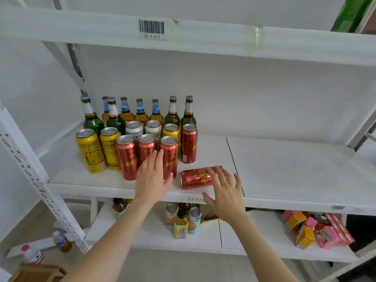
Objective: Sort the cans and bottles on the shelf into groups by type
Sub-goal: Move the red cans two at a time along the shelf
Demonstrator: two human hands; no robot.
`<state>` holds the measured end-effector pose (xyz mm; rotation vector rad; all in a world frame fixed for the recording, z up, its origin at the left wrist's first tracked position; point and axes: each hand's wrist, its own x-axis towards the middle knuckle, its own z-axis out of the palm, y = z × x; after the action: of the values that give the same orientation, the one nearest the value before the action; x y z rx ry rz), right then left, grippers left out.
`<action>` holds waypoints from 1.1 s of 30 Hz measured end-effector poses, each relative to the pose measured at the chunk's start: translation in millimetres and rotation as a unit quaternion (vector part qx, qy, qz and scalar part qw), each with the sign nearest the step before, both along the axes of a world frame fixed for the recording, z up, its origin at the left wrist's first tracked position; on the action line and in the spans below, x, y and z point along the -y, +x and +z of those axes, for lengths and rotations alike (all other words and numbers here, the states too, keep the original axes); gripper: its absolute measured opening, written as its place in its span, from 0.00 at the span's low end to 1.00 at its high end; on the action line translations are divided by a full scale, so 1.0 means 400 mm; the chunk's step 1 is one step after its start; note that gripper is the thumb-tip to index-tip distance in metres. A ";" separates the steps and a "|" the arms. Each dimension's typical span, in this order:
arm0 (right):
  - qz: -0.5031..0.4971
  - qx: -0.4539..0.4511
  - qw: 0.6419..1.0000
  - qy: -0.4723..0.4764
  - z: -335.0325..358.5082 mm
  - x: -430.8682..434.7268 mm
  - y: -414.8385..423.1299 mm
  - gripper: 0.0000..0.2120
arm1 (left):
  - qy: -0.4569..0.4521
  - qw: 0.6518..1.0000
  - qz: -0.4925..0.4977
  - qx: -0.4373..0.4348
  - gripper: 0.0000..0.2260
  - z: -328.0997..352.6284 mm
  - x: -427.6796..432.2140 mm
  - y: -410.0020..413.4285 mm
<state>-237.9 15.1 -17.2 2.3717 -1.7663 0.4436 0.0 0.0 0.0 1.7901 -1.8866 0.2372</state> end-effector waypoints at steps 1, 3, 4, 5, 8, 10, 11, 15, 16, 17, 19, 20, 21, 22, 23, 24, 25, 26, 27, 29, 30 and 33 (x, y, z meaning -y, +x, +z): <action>0.008 0.008 1.000 0.010 -0.006 0.025 0.002 0.34 | 0.005 0.999 -0.009 -0.038 0.36 -0.005 0.022 -0.002; 0.008 0.004 1.000 0.009 -0.025 0.073 0.010 0.35 | 0.002 0.994 -0.014 -0.112 0.38 -0.016 0.061 -0.007; 0.011 -0.002 1.000 0.019 -0.032 0.091 0.014 0.35 | 0.014 0.989 -0.015 -0.143 0.38 -0.020 0.078 -0.011; 0.016 -0.004 1.000 0.020 -0.046 0.112 0.017 0.36 | 0.016 0.984 -0.015 -0.175 0.39 -0.026 0.095 -0.015; 0.042 -0.019 0.999 0.013 -0.070 0.171 0.016 0.38 | -0.002 0.967 -0.011 -0.256 0.41 -0.036 0.138 -0.036; 0.056 -0.039 0.997 0.030 -0.080 0.209 0.011 0.39 | -0.016 0.954 0.002 -0.300 0.41 -0.041 0.161 -0.055; 0.063 -0.046 0.996 0.038 -0.084 0.224 0.009 0.39 | -0.020 0.948 0.008 -0.319 0.41 -0.044 0.171 -0.064; 0.088 -0.053 0.993 0.057 -0.090 0.271 0.010 0.37 | -0.018 0.929 0.024 -0.369 0.42 -0.044 0.206 -0.086; 0.089 -0.056 0.992 0.066 -0.087 0.282 0.011 0.37 | -0.019 0.926 0.027 -0.376 0.41 -0.042 0.215 -0.089; 0.087 -0.063 0.991 0.076 -0.082 0.292 0.013 0.36 | -0.019 0.922 0.031 -0.384 0.40 -0.039 0.225 -0.091; 0.086 -0.072 0.989 0.091 -0.073 0.305 0.018 0.36 | -0.016 0.917 0.042 -0.396 0.38 -0.038 0.241 -0.096; 0.088 -0.073 0.989 0.097 -0.071 0.309 0.020 0.36 | -0.012 0.914 0.047 -0.403 0.37 -0.038 0.248 -0.096; 0.090 -0.073 0.988 0.101 -0.070 0.311 0.019 0.36 | -0.010 0.911 0.050 -0.410 0.36 -0.039 0.253 -0.096; 0.094 -0.071 0.988 0.101 -0.070 0.313 0.016 0.35 | -0.007 0.908 0.052 -0.416 0.36 -0.040 0.258 -0.096; 0.099 -0.068 0.988 0.097 -0.072 0.313 0.009 0.35 | -0.008 0.906 0.052 -0.420 0.35 -0.041 0.261 -0.096; 0.102 -0.064 0.988 0.093 -0.074 0.312 0.002 0.34 | -0.008 0.905 0.051 -0.422 0.35 -0.043 0.263 -0.096; 0.103 -0.061 0.989 0.089 -0.075 0.310 -0.004 0.34 | -0.011 0.905 0.049 -0.423 0.35 -0.045 0.265 -0.096; 0.103 -0.055 0.989 0.088 -0.076 0.307 -0.013 0.33 | -0.014 0.905 0.046 -0.422 0.35 -0.046 0.266 -0.096; 0.104 -0.044 0.990 0.085 -0.077 0.305 -0.021 0.33 | -0.017 0.906 0.043 -0.421 0.35 -0.048 0.267 -0.097; 0.101 -0.004 0.991 0.090 -0.072 0.301 -0.033 0.33 | -0.021 0.908 0.035 -0.417 0.35 -0.052 0.266 -0.095; 0.097 0.032 0.990 0.096 -0.066 0.300 -0.039 0.34 | -0.023 0.909 0.033 -0.416 0.36 -0.053 0.265 -0.094; 0.068 0.217 0.964 0.137 -0.043 0.290 -0.052 0.32 | -0.023 0.906 0.036 -0.420 0.36 -0.057 0.257 -0.091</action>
<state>-258.7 -100.8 -34.2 2.7676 -1.9521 0.8467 -36.3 -102.9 -22.7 1.5564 -1.1778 -0.4101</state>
